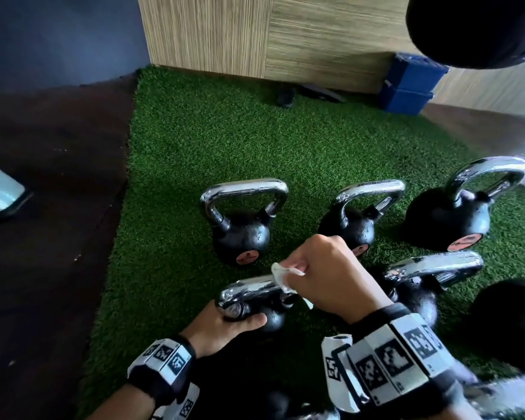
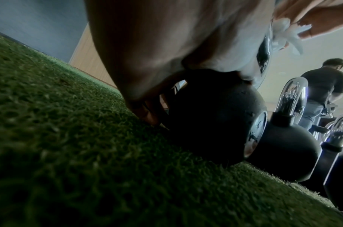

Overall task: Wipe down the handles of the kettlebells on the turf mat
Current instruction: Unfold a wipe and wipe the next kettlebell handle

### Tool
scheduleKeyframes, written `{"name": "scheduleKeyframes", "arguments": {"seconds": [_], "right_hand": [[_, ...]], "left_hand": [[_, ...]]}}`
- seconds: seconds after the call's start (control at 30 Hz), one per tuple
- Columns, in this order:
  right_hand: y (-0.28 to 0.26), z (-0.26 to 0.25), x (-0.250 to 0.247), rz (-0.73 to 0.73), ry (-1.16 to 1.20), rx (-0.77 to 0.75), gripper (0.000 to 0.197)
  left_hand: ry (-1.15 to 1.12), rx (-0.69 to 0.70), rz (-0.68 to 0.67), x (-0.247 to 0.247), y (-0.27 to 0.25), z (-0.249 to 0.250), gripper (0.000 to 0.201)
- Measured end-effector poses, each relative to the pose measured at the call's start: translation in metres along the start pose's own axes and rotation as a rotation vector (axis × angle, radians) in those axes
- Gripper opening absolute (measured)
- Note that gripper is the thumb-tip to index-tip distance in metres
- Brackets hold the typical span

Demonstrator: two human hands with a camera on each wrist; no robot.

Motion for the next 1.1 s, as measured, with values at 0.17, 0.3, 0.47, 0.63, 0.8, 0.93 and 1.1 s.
{"name": "scheduleKeyframes", "arguments": {"seconds": [0.17,0.3,0.47,0.63,0.8,0.93,1.1], "right_hand": [[0.002,0.006,-0.001,0.006,-0.027,0.097,0.014],[-0.001,0.019,-0.008,-0.005,-0.054,0.156,0.010],[0.005,0.033,-0.004,-0.023,-0.053,0.182,0.009],[0.011,0.048,0.006,-0.102,-0.119,0.196,0.014],[0.018,0.061,0.012,-0.160,-0.072,0.228,0.017],[0.019,0.069,0.029,-0.289,-0.052,0.270,0.020],[0.004,0.081,0.056,-0.414,0.090,0.369,0.022]], "left_hand": [[0.107,0.007,0.044,-0.002,0.000,-0.003,0.061],[0.149,0.011,0.040,-0.003,-0.002,0.000,0.058],[0.178,0.014,0.023,-0.004,-0.003,0.005,0.057],[0.150,-0.018,0.030,-0.005,-0.006,0.009,0.058],[0.109,-0.075,0.037,-0.005,-0.008,0.012,0.062],[0.099,-0.085,0.039,-0.006,-0.009,0.015,0.070],[0.187,-0.029,0.070,-0.005,-0.011,0.023,0.063]]}}
Point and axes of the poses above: each hand's wrist, its own y-axis towards the middle knuckle, its own x-axis out of the palm, z = x × y, the point moved 2 cm from there along y, towards the middle knuckle, and after that the axes turned 6 degrees about z, right-handed, at the moved point
